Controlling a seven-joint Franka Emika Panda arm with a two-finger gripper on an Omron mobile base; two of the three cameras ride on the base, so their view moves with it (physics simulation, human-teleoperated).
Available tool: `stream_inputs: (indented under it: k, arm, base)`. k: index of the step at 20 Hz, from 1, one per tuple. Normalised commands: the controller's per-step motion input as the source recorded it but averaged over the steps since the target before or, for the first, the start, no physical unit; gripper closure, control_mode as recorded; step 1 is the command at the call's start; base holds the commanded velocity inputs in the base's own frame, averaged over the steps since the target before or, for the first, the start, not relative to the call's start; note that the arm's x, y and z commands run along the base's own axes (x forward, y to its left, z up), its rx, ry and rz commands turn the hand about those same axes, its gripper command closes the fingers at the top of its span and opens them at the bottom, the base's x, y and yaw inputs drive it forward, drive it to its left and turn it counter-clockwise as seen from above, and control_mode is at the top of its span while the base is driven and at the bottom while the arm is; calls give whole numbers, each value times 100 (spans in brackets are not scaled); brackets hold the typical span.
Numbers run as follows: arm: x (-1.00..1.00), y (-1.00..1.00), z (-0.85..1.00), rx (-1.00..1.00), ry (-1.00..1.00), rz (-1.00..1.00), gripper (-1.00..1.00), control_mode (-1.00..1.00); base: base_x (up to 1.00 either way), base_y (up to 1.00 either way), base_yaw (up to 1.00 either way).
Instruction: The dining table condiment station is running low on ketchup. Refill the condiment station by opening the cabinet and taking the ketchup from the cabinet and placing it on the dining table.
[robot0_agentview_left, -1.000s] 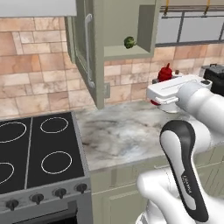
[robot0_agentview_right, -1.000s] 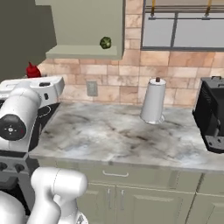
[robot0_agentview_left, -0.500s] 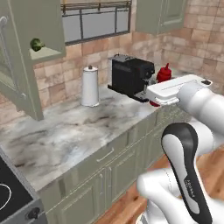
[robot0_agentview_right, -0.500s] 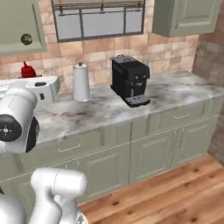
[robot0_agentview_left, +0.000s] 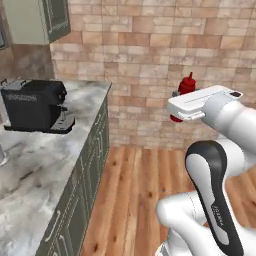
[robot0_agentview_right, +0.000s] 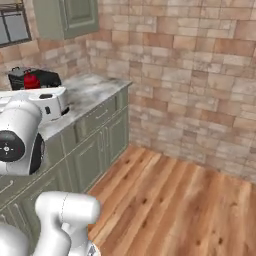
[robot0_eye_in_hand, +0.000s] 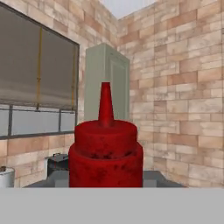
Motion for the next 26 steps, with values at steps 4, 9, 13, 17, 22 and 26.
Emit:
stream_inputs:
  k: [4,9,13,17,22,26]
  arm:
    - [0,0,0,0,0,0,100,100]
    - [0,0,0,0,0,0,100,100]
    - [0,0,0,0,0,0,100,100]
    - [0,0,0,0,0,0,100,100]
    - [0,0,0,0,0,0,100,100]
    - [0,0,0,0,0,0,100,100]
  base:
    - [-2,0,-99]
    - [-4,1,-100]
    - [0,2,-100]
    - [0,7,-98]
    - [6,19,-95]
    - [20,24,-80]
